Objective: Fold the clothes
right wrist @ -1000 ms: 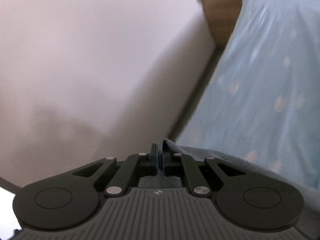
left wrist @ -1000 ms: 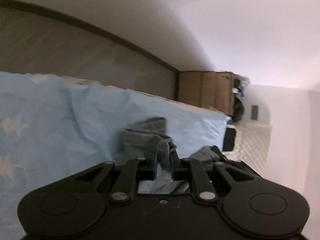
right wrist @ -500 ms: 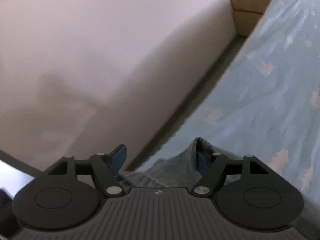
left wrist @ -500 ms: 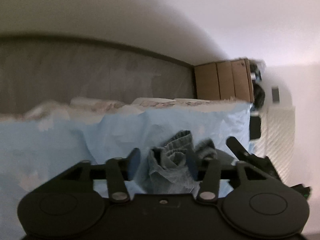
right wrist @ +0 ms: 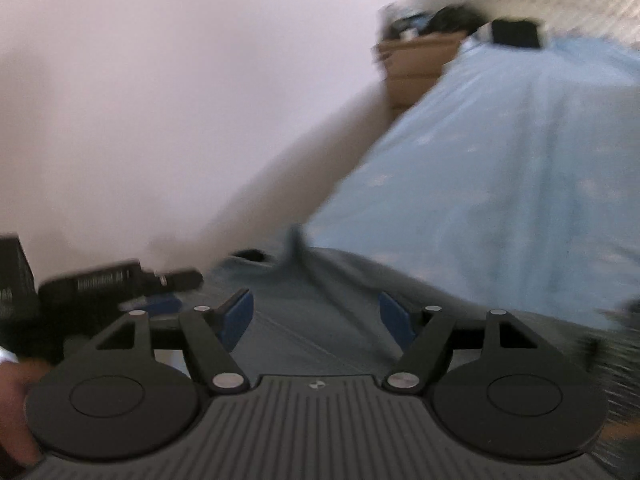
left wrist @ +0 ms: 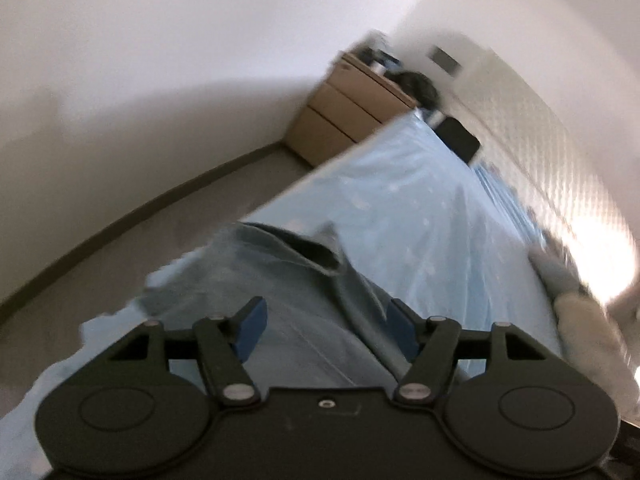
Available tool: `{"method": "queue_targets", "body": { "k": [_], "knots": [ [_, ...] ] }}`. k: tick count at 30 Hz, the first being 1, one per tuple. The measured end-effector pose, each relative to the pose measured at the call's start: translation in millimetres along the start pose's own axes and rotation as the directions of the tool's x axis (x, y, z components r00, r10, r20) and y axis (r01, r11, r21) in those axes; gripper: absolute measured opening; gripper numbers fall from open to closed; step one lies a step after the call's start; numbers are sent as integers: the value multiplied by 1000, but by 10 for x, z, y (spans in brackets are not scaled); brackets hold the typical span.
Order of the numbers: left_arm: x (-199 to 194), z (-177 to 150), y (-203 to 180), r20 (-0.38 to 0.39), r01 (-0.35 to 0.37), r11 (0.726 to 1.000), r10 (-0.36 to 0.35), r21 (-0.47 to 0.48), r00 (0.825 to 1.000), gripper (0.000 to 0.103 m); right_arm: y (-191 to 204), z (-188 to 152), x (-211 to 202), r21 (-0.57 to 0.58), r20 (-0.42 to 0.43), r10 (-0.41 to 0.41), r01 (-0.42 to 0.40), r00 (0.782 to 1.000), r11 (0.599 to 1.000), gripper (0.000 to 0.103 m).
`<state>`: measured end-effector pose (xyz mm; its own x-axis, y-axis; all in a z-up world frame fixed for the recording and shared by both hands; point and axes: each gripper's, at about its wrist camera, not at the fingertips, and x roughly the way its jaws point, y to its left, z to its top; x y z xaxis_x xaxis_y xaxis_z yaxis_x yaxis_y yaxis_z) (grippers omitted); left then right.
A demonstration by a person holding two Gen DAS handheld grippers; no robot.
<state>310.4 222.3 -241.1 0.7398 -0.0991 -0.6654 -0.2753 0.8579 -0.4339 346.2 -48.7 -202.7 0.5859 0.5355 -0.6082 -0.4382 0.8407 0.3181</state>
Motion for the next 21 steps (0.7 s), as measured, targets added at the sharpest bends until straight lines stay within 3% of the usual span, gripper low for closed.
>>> {"method": "queue_targets", "body": {
  "k": [3,7,10,13,18,21],
  "knots": [
    [305,-133,-98,-43,-29,997,32,65,999,64,-317,-250,-281,-12,50,-118,119,992,993,73],
    [692,-320,2,-109,-93,991,103,94,989,63,-677,-558,-670,10,91,-258,259,962,966,73],
    [743,-430,-38,-79,-92,980,107,175,991,69,-966,-769,-905,82,97,-335,328,937,941,73],
    [745,-476,-254,-80,-130,953,157,272,984,69,-1292,-866,-1238,173,100,-399,379,912,909,73],
    [658,-704,-805,-125,-14,955,54,296,991,69,-1981,-1013,-1650,358,101,-509,446,855,820,74],
    [605,-882,-1280,-155,89,944,-41,317,987,69,-2504,-1167,-1765,522,78,-523,412,849,747,75]
  ]
}}
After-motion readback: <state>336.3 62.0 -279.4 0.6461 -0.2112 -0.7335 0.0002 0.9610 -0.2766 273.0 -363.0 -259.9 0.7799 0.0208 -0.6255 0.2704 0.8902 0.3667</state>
